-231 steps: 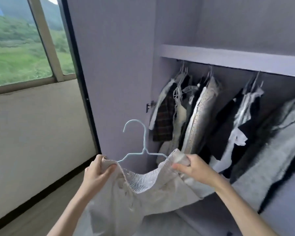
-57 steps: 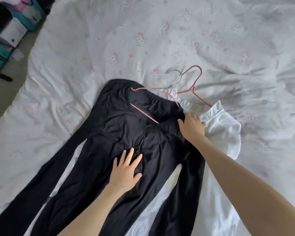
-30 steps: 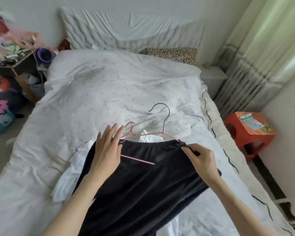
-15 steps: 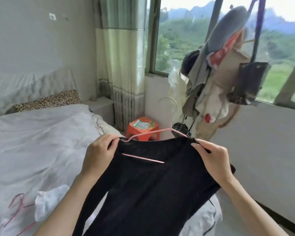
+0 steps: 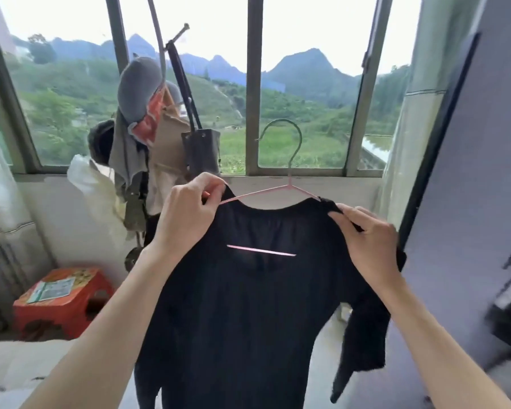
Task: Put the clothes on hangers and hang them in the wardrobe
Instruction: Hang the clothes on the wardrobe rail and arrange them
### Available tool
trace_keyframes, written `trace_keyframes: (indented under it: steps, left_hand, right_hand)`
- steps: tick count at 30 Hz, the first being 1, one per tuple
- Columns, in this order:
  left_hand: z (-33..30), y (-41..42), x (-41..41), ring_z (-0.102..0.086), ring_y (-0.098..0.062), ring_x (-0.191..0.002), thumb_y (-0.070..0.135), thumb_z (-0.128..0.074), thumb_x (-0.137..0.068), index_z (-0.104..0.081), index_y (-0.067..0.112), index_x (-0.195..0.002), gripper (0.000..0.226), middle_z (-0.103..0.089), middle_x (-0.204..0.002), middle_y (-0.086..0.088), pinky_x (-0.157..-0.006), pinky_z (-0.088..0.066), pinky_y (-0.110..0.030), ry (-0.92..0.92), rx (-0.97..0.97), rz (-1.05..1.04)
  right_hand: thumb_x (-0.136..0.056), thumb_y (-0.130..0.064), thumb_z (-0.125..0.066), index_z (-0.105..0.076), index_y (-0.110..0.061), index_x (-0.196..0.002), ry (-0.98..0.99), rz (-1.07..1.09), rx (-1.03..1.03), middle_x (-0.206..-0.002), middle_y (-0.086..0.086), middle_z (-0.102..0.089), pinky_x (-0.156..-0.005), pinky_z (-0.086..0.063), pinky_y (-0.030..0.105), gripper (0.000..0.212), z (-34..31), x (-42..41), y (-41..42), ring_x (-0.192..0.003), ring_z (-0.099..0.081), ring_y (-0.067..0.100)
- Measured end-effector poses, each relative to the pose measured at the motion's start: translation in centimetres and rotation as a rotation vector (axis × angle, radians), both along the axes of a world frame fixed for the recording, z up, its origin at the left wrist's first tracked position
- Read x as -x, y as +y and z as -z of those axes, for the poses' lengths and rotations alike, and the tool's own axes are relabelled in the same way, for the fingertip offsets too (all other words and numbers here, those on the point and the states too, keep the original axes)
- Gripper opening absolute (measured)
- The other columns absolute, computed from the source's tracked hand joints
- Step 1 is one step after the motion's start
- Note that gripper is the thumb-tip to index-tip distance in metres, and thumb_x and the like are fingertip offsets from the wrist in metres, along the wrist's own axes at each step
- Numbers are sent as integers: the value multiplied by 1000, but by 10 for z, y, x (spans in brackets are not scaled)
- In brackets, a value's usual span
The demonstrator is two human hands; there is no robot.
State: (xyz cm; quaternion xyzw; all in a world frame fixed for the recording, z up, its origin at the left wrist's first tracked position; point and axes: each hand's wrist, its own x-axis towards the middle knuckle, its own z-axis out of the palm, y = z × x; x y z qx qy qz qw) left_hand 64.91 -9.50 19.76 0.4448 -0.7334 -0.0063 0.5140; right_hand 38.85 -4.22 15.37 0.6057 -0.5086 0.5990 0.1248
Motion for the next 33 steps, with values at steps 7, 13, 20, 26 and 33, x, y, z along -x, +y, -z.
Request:
trace_keyframes:
  steps: [7,13,20,26,33]
  left_hand:
    - [35,-12,132,-62,-19,-92,24,-54,-93,-69,16,-98,17,-66,-97,12,-87,-46,-35,-154,-15,409]
    - [67,-14,247,-62,-19,-86,17,-54,-93,-69,18,-94,15,-63,-91,19,-81,-45,-33,-158,-80,547]
    - [85,-10,356,-61,-20,-86,16,-53,-93,-69,16,-93,16,-67,-93,11,-80,-38,-34,-191,-35,637]
    - [97,-1,435,-58,-16,-70,11,-53,-93,-66,11,-91,13,-63,-80,12,-72,-42,-29,-90,-104,837]
    - [132,4,508,-58,-12,-66,13,-56,-91,-68,13,-90,11,-60,-80,23,-67,-44,-17,-161,-178,1086]
  right_hand:
    - [-82,-38,-60,-74,-19,-99,-114,200,-178,-63,-12,-59,-63,-43,19,29,18,126,50,-64,-54,7]
    - [-84,-24,-64,-73,-13,-102,-115,297,-286,-77,-15,-67,-74,-46,21,22,43,219,95,-72,-59,2]
    - [-88,-10,-61,-72,-2,-97,-244,619,-154,-91,-6,-66,-79,-42,5,17,37,306,164,-84,-61,-3]
    - [-87,-41,-58,-66,-20,-111,-30,718,-456,-101,-15,-62,-91,-39,19,33,51,327,199,-102,-54,5]
    - [-91,-40,-50,-66,-16,-91,-152,830,-699,-82,-3,-64,-76,-49,36,28,68,342,213,-80,-59,14]
